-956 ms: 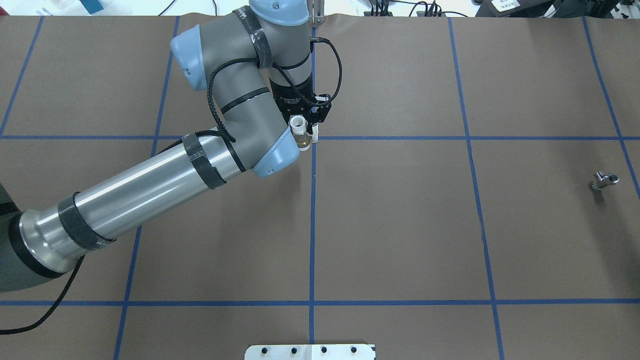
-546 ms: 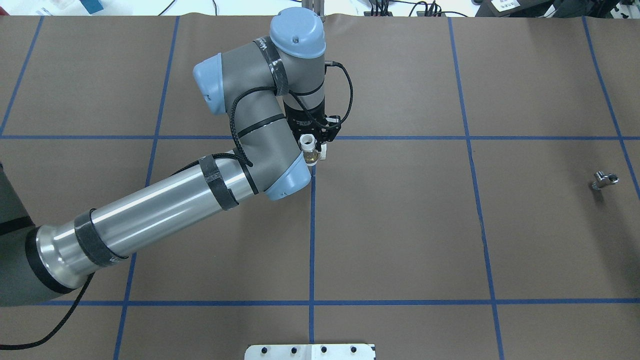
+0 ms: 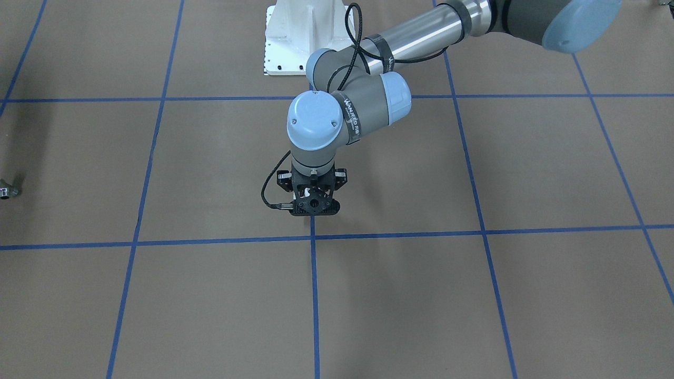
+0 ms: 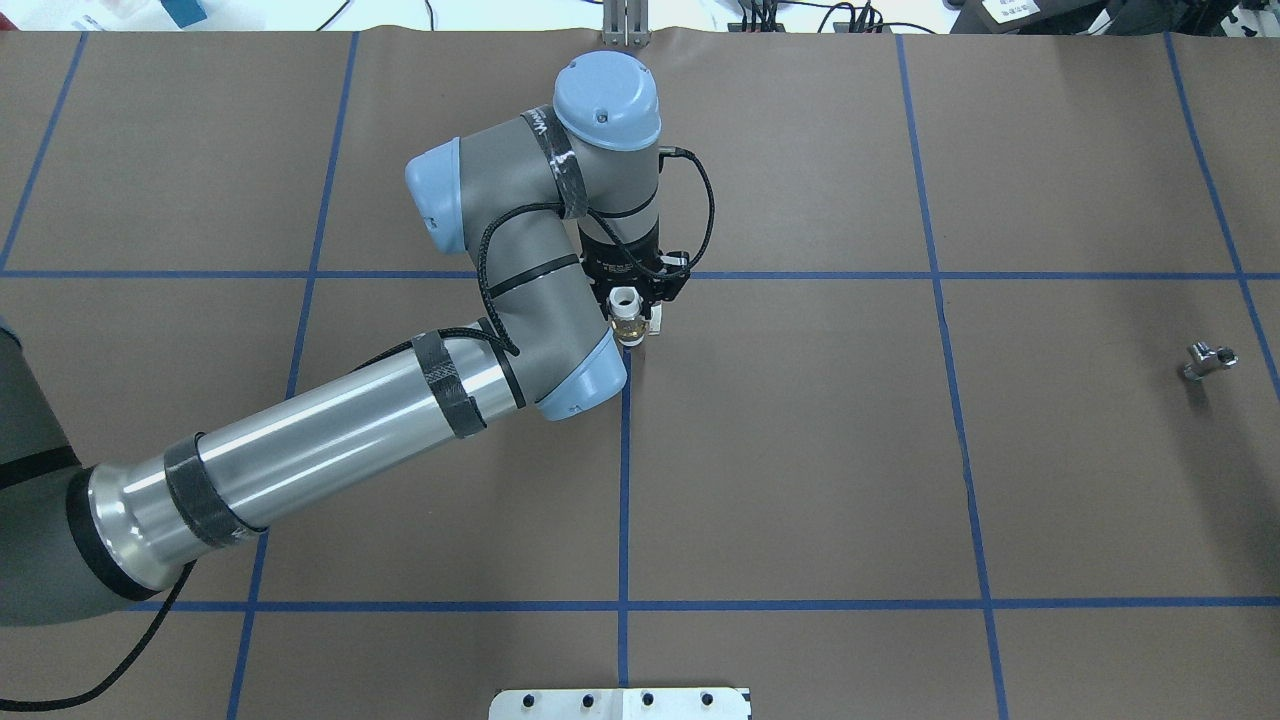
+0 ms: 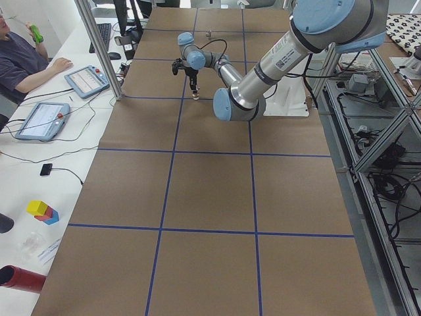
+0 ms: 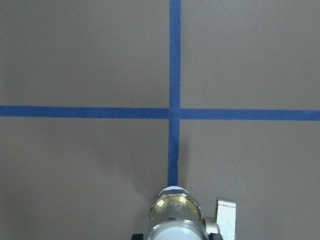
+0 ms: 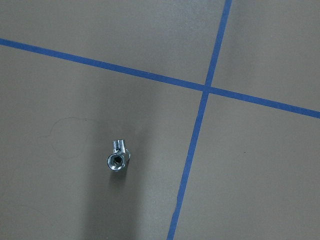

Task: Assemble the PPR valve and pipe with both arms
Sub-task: 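Carry the valve with the left gripper to the table centre and set it upright, then open the left gripper and withdraw it while the right gripper grasps the chrome fitting, then lift the chrome fitting with the right gripper and carry it toward the valve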

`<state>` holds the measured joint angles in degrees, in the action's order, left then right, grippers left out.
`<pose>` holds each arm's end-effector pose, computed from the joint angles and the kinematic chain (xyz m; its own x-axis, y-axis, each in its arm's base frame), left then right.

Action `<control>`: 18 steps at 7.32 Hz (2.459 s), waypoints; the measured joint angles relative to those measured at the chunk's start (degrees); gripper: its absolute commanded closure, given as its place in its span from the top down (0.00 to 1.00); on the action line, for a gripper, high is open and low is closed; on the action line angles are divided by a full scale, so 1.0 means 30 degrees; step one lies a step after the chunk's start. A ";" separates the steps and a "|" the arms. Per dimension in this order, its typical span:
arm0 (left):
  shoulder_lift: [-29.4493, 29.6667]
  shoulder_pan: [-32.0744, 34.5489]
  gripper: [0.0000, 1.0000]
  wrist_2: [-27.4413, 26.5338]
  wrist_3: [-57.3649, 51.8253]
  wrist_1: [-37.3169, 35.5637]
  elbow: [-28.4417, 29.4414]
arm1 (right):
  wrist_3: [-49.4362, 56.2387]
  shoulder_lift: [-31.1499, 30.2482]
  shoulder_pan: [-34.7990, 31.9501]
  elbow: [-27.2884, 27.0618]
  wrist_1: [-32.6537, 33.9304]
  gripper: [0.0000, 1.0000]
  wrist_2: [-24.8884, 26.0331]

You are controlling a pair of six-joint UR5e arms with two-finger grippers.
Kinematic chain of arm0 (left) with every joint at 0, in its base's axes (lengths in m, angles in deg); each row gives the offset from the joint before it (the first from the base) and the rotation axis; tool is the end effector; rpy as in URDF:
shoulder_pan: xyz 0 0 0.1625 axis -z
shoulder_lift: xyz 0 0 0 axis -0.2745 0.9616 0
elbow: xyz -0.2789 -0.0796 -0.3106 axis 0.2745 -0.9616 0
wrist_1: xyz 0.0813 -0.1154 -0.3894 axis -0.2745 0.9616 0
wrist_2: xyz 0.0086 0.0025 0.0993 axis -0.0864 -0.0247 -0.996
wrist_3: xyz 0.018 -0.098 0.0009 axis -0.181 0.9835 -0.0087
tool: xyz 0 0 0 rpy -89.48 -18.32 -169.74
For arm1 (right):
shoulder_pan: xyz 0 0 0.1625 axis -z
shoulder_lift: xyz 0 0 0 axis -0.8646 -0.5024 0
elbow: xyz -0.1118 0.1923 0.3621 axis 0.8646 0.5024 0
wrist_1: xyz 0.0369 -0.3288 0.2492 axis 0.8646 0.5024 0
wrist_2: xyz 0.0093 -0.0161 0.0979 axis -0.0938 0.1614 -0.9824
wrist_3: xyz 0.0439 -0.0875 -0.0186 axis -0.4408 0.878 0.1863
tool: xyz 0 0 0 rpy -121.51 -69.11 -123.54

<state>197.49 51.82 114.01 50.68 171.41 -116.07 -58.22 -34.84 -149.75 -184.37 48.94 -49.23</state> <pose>0.6121 -0.5466 0.1389 0.6674 -0.0099 -0.7446 -0.0461 0.9974 -0.0546 0.0613 -0.4626 0.5953 0.6787 -0.2257 0.6988 0.1596 0.9742 0.1596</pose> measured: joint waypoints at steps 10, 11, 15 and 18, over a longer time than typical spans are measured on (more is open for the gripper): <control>-0.6885 0.2808 1.00 0.0124 -0.3785 -0.3063 -1.0769 | -0.0888 0.1066 0.1091 0.0078 -0.0055 0.99 0.0097; -0.8893 0.4017 1.00 0.0677 -0.5760 -0.3946 -1.2846 | -0.1184 0.1194 0.1684 0.0368 -0.0491 0.99 0.0108; -1.4226 0.8630 1.00 0.2271 -1.3726 -0.4811 -1.5185 | -0.4577 0.0978 0.3993 0.3892 -0.7088 0.99 0.0127; -1.4703 0.8975 1.00 0.2300 -1.4575 -0.4814 -1.5050 | -0.6410 0.0696 0.5573 0.4560 -0.8567 0.99 0.0235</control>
<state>153.38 78.75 120.91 6.96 156.97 -161.23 -77.46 -32.76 -133.04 -170.69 23.24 -48.52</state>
